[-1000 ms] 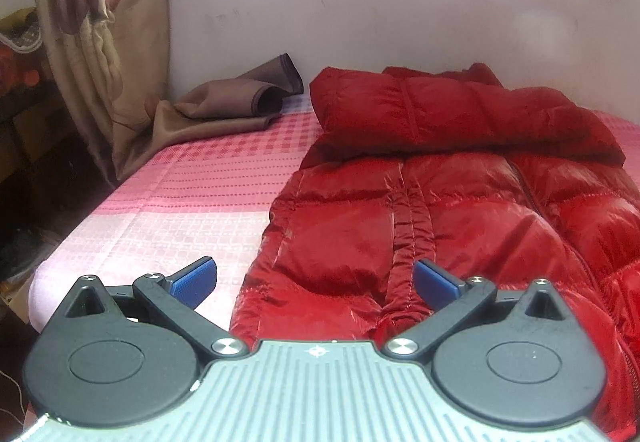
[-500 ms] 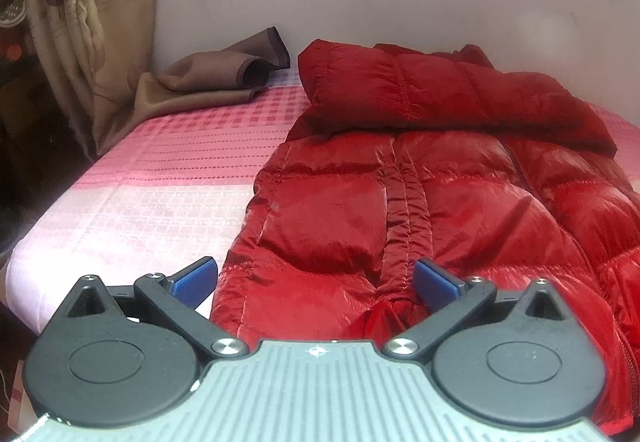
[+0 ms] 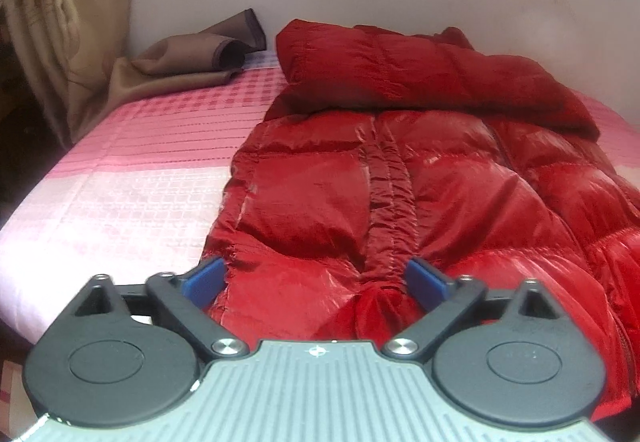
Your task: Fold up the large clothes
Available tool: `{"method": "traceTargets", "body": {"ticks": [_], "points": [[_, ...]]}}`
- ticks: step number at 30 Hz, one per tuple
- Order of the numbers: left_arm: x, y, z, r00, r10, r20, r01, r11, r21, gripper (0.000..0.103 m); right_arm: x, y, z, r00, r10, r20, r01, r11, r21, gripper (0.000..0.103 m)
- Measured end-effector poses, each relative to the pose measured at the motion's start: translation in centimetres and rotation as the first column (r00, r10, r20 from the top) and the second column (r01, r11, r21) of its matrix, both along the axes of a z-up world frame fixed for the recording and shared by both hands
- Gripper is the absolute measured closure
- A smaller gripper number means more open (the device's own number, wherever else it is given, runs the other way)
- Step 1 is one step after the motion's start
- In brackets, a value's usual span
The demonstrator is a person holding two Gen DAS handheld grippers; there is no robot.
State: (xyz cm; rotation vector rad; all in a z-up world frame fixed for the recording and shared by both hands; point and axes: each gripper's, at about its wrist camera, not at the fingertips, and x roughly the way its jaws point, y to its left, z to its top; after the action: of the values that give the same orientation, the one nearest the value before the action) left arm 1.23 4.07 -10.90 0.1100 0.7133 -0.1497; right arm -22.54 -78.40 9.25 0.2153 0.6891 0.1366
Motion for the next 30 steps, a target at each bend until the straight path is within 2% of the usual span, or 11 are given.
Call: {"method": "traceTargets", "body": {"ticks": [4, 7, 9, 13, 18, 20, 22, 24, 27, 29, 30], "points": [[-0.4, -0.8, 0.2, 0.999, -0.037, 0.008, 0.037, 0.999, 0.031, 0.026, 0.0, 0.3, 0.2, 0.999, 0.038, 0.003, -0.038, 0.999, -0.009, 0.026], [-0.6, -1.1, 0.3, 0.999, -0.050, 0.008, 0.050, 0.998, 0.040, 0.030, 0.1, 0.4, 0.2, 0.999, 0.051, 0.006, -0.051, 0.999, -0.016, 0.027], [-0.6, -1.1, 0.3, 0.999, -0.052, 0.006, 0.052, 0.998, 0.042, 0.030, 0.3, 0.1, 0.2, 0.999, 0.051, 0.004, -0.051, 0.999, -0.001, 0.024], [-0.5, -1.0, 0.3, 0.999, -0.053, 0.001, 0.053, 0.998, 0.037, 0.029, 0.4, -0.5, -0.1, 1.000, 0.014, -0.002, -0.014, 0.999, 0.035, 0.006], [-0.1, -0.7, -0.1, 0.999, -0.042, -0.014, 0.043, 0.999, 0.011, 0.026, 0.3, -0.3, -0.4, 1.000, 0.019, 0.009, -0.019, 0.999, 0.044, 0.006], [-0.2, -0.7, -0.1, 0.999, -0.044, -0.011, 0.044, 0.999, 0.007, 0.032, 0.4, -0.1, -0.5, 1.000, 0.026, 0.009, -0.027, 0.999, 0.044, 0.012], [-0.4, -0.9, -0.1, 0.998, -0.070, -0.004, 0.070, 0.997, 0.014, 0.047, 0.6, 0.1, -0.4, 0.999, 0.046, 0.008, -0.046, 0.998, 0.033, 0.036], [-0.7, -1.3, 0.1, 0.997, -0.082, 0.002, 0.082, 0.996, 0.023, 0.058, 0.7, 0.1, -0.3, 0.998, 0.059, 0.003, -0.059, 0.997, 0.040, 0.051], [-0.9, -1.6, 0.2, 0.996, -0.091, 0.009, 0.091, 0.995, 0.036, 0.061, 0.6, 0.2, -0.1, 0.997, 0.074, 0.004, -0.074, 0.997, 0.037, 0.056], [-0.9, -1.3, 0.3, 0.995, -0.097, 0.004, 0.097, 0.995, 0.027, 0.061, 0.6, -0.1, -0.1, 0.997, 0.077, 0.002, -0.077, 0.996, 0.050, 0.056], [-0.9, -1.2, 0.3, 0.995, -0.102, 0.005, 0.102, 0.994, 0.025, 0.059, 0.6, -0.3, -0.2, 0.997, 0.077, 0.000, -0.076, 0.995, 0.062, 0.052]]}}
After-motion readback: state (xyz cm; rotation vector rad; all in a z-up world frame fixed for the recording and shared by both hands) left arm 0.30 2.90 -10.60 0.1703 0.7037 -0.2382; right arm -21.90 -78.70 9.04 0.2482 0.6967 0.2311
